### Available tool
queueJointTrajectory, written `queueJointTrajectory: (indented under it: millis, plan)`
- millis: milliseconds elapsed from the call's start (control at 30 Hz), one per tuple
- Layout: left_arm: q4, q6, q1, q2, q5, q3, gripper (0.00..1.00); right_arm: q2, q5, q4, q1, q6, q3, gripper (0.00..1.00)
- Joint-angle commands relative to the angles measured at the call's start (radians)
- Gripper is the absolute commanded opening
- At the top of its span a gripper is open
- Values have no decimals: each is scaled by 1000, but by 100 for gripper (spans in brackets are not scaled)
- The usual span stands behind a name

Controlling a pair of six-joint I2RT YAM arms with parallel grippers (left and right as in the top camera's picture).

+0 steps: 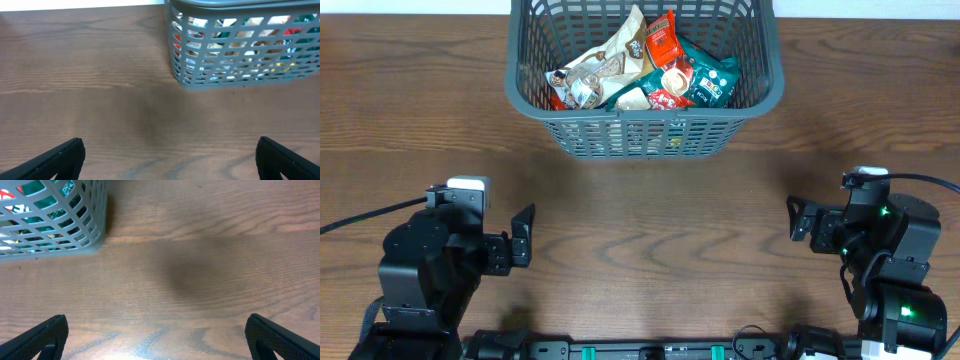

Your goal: Pack container

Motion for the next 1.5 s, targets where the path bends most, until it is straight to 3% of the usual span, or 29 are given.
queueJointTrajectory:
  millis: [0, 467, 767, 1033, 1300, 1467]
  plan:
    - [5, -30, 6, 4, -23, -3, 99, -1, -14, -1, 3, 26, -6, 99]
    - [-25, -30, 6, 4, -23, -3, 99, -17, -14, -18, 10, 26, -6, 99]
    - [-24, -30, 6, 4, -23, -3, 99, -286, 3, -34, 149, 19, -35, 99]
    - [-25, -30, 6, 4, -23, -3, 99, -571, 10, 255, 264, -117, -317, 99]
    - [-25, -30, 6, 4, -23, -3, 99, -649, 25, 699, 296, -117, -633, 99]
    - [-25, -30, 6, 4, -23, -3, 99, -691, 103, 770, 296, -116, -723, 99]
